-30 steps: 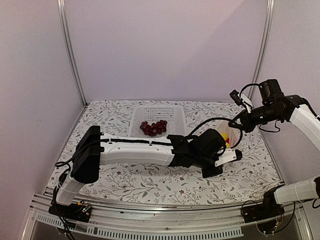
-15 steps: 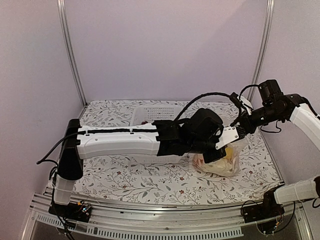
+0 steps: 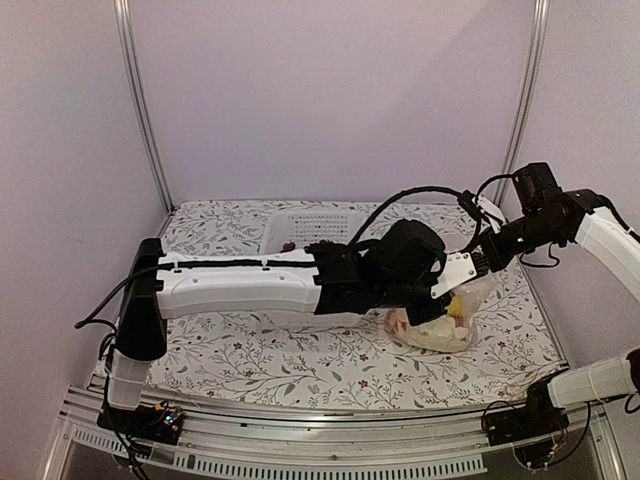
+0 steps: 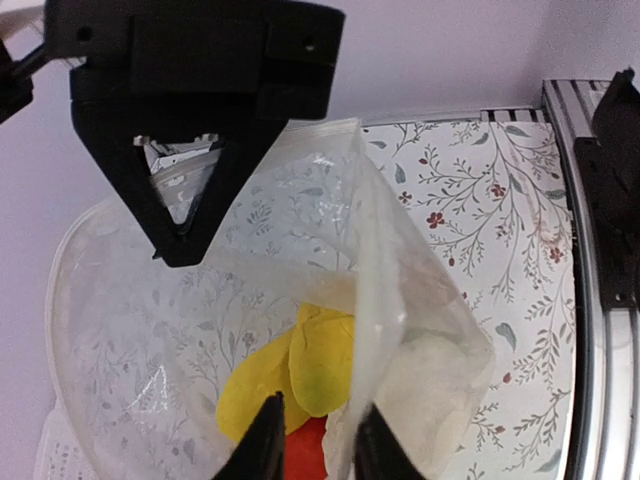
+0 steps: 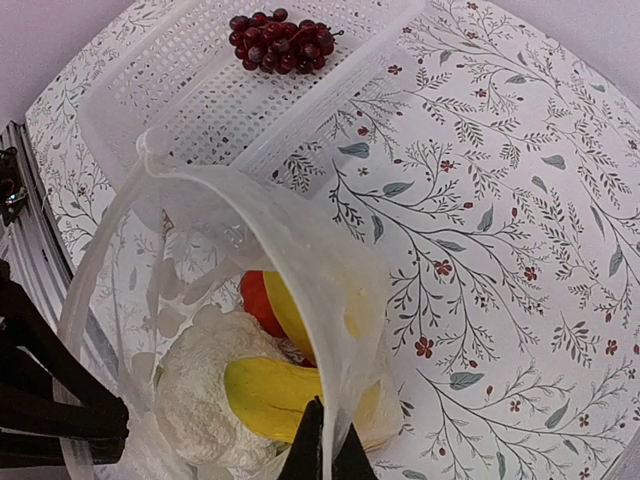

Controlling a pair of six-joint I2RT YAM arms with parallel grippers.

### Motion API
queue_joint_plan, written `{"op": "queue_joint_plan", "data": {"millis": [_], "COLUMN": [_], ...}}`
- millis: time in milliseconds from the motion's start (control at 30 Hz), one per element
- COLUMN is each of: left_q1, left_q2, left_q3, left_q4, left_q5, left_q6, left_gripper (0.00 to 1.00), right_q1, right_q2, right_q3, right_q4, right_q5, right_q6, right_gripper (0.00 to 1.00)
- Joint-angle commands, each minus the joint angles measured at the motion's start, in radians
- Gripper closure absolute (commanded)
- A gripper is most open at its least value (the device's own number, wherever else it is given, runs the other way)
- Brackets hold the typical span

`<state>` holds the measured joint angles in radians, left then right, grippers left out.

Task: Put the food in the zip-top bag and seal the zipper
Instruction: Adjust the zipper food storage bag at the center of the board, then pick up the fake fruit from the bin.

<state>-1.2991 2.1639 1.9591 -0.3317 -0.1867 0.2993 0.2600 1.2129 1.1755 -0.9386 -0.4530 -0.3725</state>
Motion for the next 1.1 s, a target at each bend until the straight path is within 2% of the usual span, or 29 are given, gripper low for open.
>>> {"op": "queue_joint_plan", "data": {"millis": [0, 100, 200, 267, 333, 467, 567, 733, 1067], "left_q1": [0.014, 0.004, -0.005, 0.005, 0.03, 0.129, 0.212, 0.32, 0.478], "left_q2": [-0.01, -0.088, -0.23, -0.328, -0.4, -0.466, -0.465, -0.433, -0.192], "left_q3": [-0.015, -0.078, -0.252, -0.378, -0.488, -0.579, -0.592, -0.591, -0.349], "left_q4": [0.083, 0.138, 0.279, 0.388, 0.427, 0.365, 0.222, 0.135, -0.048], "left_q5": [-0.052, -0.068, -0.057, -0.057, -0.054, -0.085, -0.096, -0.112, -0.057], "left_q6": [-0.028, -0.06, -0.089, -0.13, -0.168, -0.278, -0.358, -0.417, -0.46], "left_gripper": [0.58, 0.42, 0.25, 0.19, 0.16, 0.15, 0.15, 0.16, 0.37], "right_q1": [-0.001, -0.005, -0.014, -0.021, -0.027, -0.036, -0.039, -0.039, -0.039], "right_q2": [-0.003, 0.022, 0.029, 0.028, 0.027, 0.022, 0.019, 0.003, -0.026], "right_q3": [0.052, 0.065, 0.066, 0.06, 0.047, 0.02, 0.016, 0.007, -0.006], "right_q4": [0.029, 0.032, 0.056, 0.078, 0.099, 0.138, 0.149, 0.152, 0.149], "right_q5": [0.06, 0.06, 0.074, 0.087, 0.096, 0.092, 0.083, 0.052, 0.044], "right_q6": [0.046, 0.051, 0.055, 0.058, 0.06, 0.065, 0.067, 0.067, 0.064], "right_gripper": [1.0, 1.0, 1.0, 1.0, 1.0, 1.0, 1.0, 1.0, 1.0]}}
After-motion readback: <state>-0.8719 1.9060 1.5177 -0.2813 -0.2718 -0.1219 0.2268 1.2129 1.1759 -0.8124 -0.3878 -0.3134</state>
